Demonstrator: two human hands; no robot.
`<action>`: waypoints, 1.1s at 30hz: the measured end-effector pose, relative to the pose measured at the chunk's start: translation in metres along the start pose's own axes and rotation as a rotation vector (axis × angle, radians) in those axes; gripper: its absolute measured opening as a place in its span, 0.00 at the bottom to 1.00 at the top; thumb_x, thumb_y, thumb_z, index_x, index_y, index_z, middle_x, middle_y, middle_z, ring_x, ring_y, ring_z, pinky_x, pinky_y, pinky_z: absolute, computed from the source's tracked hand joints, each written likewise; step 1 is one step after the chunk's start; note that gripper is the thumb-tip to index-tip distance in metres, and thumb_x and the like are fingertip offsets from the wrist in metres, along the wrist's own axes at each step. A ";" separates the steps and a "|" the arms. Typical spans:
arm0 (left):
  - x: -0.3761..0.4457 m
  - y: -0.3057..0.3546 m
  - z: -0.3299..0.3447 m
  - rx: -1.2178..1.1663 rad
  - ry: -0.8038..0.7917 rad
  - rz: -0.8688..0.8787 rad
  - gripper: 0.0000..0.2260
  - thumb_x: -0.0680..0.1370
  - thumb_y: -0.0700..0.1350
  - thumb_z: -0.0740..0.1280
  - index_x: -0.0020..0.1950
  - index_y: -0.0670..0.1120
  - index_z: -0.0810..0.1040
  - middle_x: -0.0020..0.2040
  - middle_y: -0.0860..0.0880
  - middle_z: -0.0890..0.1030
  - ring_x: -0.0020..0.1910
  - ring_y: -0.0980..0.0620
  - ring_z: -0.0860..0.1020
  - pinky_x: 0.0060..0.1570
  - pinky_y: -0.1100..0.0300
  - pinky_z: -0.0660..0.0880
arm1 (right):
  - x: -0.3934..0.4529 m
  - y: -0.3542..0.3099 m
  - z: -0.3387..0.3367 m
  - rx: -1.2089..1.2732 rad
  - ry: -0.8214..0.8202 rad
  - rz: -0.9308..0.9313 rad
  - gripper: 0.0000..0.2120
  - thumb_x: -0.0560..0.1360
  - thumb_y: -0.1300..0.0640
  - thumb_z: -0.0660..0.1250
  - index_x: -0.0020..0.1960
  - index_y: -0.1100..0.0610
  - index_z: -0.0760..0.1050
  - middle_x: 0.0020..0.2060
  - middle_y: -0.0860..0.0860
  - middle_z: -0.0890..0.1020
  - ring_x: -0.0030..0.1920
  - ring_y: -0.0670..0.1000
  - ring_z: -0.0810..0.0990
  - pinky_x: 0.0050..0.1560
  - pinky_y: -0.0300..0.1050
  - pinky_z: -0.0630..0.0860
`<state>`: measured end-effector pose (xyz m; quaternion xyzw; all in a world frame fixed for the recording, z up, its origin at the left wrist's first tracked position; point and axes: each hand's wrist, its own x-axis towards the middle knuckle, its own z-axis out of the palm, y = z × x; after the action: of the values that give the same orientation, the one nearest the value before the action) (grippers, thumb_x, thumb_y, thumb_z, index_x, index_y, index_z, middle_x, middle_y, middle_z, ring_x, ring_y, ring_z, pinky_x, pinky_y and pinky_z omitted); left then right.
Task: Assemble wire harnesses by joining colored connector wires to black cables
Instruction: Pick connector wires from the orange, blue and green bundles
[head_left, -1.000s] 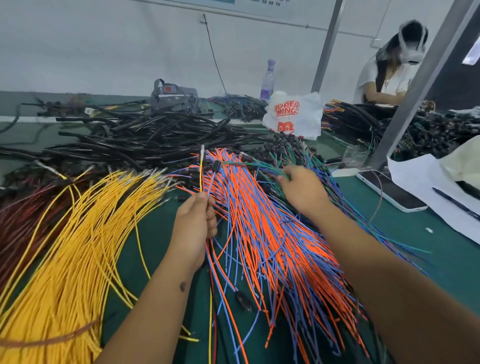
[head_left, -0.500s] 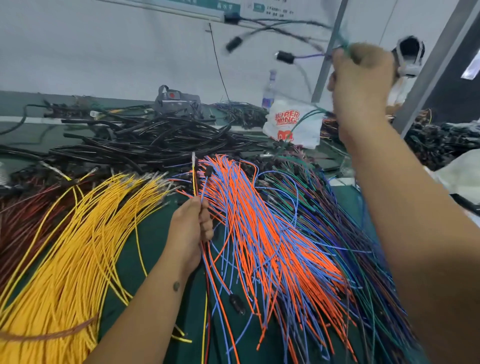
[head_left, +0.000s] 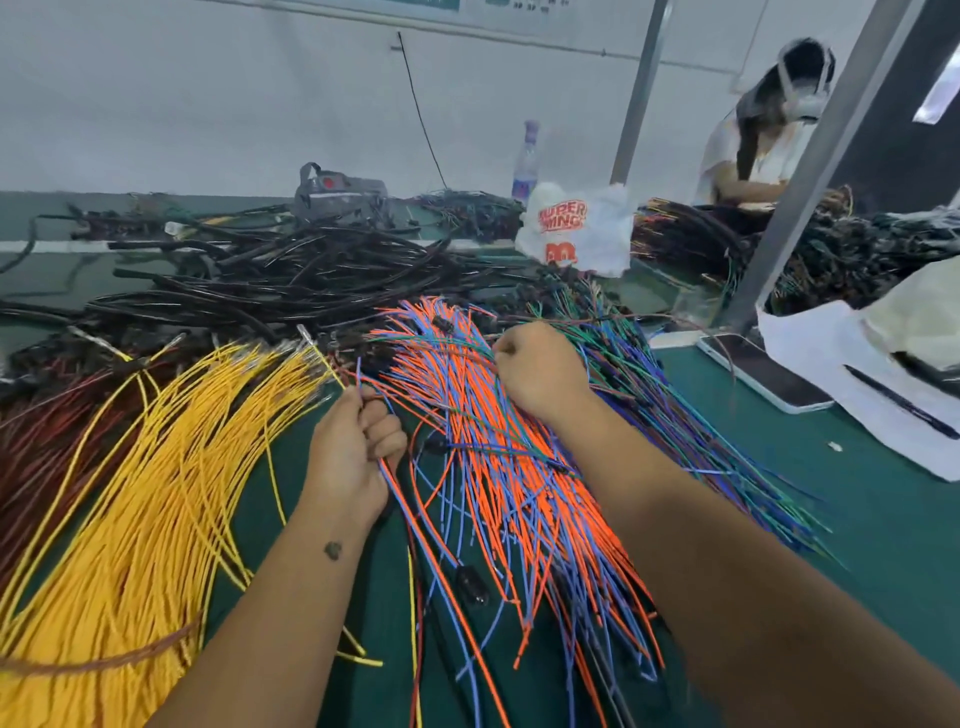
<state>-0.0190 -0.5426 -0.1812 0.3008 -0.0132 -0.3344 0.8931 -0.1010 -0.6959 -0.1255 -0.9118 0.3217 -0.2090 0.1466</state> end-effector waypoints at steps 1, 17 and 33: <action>0.001 0.000 0.003 0.044 0.016 -0.004 0.16 0.84 0.46 0.51 0.38 0.47 0.66 0.22 0.55 0.59 0.17 0.60 0.55 0.18 0.68 0.51 | -0.001 0.000 -0.001 -0.001 -0.005 -0.026 0.10 0.72 0.64 0.61 0.45 0.62 0.82 0.45 0.61 0.83 0.48 0.60 0.81 0.47 0.50 0.78; -0.017 0.134 0.000 1.313 0.166 0.104 0.15 0.82 0.38 0.54 0.36 0.45 0.68 0.24 0.51 0.66 0.20 0.57 0.64 0.24 0.72 0.59 | 0.008 -0.034 -0.056 0.583 0.020 0.220 0.10 0.79 0.61 0.61 0.40 0.55 0.66 0.34 0.54 0.80 0.30 0.52 0.78 0.32 0.43 0.76; -0.016 0.096 -0.050 0.512 0.144 0.182 0.15 0.84 0.46 0.52 0.38 0.48 0.65 0.19 0.56 0.59 0.16 0.60 0.57 0.16 0.71 0.53 | -0.066 -0.140 0.091 1.232 -0.265 0.130 0.12 0.80 0.66 0.59 0.41 0.54 0.73 0.33 0.51 0.75 0.28 0.45 0.70 0.29 0.35 0.66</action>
<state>0.0364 -0.4491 -0.1665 0.5373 -0.0609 -0.2162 0.8129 -0.0308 -0.5361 -0.1667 -0.6570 0.1761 -0.2316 0.6955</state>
